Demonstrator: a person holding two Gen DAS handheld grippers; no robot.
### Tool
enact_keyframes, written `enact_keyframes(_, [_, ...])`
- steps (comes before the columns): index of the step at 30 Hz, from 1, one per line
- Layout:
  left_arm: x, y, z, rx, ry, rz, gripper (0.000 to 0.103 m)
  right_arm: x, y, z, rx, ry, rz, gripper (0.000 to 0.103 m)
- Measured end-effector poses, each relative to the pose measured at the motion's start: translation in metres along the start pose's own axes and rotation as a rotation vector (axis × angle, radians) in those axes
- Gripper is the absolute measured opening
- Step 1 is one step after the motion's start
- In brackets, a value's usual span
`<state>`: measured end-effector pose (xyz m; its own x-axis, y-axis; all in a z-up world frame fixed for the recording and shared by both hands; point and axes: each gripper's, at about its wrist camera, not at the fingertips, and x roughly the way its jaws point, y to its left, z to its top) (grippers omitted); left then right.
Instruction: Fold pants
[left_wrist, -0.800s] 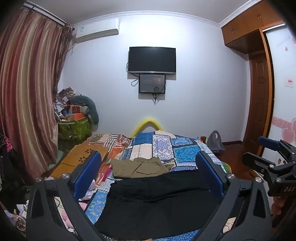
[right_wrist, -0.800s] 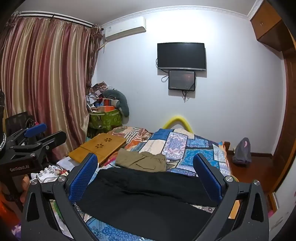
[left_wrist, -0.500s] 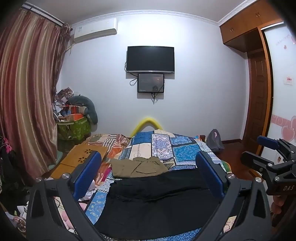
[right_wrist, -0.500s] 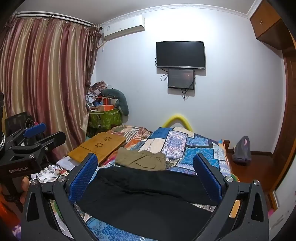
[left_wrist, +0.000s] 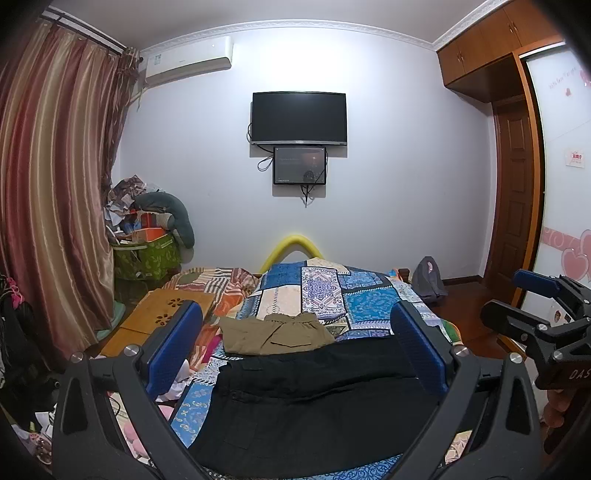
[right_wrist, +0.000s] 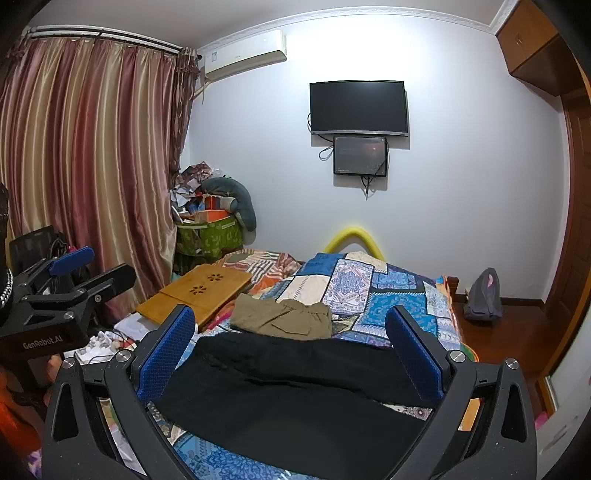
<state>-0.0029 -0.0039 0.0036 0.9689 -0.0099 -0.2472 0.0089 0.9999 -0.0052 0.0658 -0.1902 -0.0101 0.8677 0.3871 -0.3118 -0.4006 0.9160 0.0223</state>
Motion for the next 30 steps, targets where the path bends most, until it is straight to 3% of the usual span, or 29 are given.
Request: enact_keyframes(30, [0.003, 0.0025, 0.0011, -0.016, 0.002, 0.001, 0.103, -0.0028, 0.0039, 0.0014, 0.0, -0.015, 0.0, 0.103])
